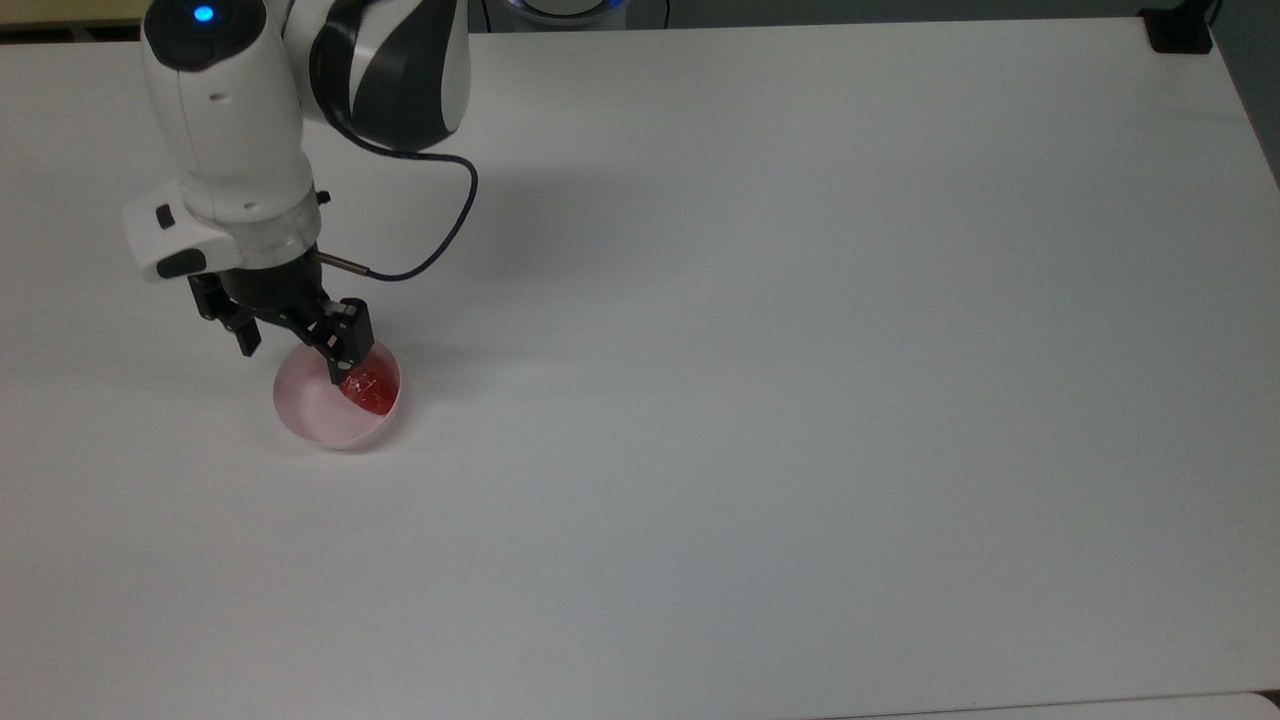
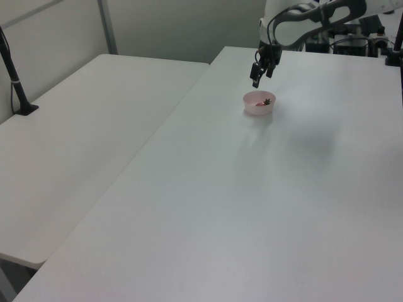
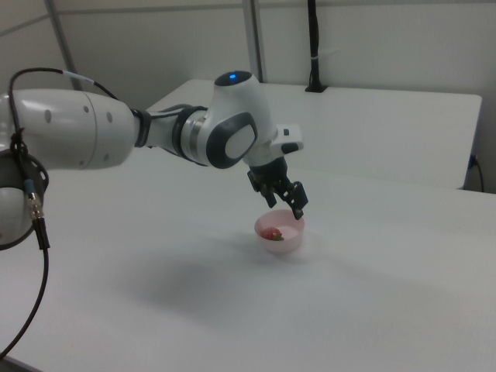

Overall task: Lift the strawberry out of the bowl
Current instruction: 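Close the gripper on the red strawberry inside the pink bowl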

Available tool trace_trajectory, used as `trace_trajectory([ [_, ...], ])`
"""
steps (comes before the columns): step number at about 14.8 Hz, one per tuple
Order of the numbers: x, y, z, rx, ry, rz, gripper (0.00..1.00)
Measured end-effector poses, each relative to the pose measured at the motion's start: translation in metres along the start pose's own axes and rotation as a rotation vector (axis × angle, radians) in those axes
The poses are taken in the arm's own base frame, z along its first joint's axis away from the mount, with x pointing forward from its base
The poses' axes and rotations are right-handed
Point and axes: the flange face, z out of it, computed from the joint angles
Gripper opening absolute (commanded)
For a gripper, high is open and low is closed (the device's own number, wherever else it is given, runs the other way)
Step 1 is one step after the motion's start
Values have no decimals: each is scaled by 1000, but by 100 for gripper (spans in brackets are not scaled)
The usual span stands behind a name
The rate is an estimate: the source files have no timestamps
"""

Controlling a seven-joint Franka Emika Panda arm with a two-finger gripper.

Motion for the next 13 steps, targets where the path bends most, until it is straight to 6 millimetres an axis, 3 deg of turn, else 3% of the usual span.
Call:
trace_trajectory([
  [5,-5,-13,39,-3,-33,-38,71],
  [11,-9,-27,53,2,-53,-179,70],
  [13,-14,-34,67,3,-74,-247,76],
])
